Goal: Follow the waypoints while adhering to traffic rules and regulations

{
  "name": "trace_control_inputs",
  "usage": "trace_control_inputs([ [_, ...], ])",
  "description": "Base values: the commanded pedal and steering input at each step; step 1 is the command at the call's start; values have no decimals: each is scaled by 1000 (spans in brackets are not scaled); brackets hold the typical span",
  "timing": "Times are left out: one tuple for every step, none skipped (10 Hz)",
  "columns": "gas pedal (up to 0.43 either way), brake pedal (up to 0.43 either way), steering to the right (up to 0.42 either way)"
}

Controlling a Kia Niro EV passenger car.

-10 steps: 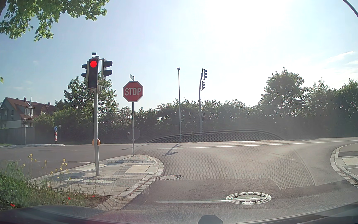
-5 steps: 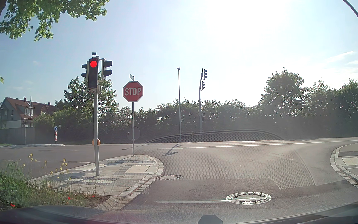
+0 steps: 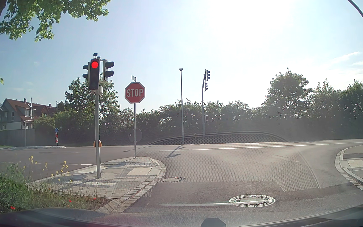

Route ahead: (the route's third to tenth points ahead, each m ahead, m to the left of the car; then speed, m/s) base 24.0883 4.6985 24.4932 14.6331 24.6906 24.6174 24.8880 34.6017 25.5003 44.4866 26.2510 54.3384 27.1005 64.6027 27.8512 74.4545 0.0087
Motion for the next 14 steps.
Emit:
trace_control_inputs([
  [0, 146, 61],
  [0, 146, 59],
  [0, 146, 59],
  [0, 165, 60],
  [0, 177, 60],
  [0, 195, 61],
  [0, 201, 63],
  [0, 201, 63],
  [0, 201, 60],
  [0, 201, 52],
  [0, 195, 45],
  [0, 195, 43],
  [0, 189, 43],
  [0, 189, 44],
])
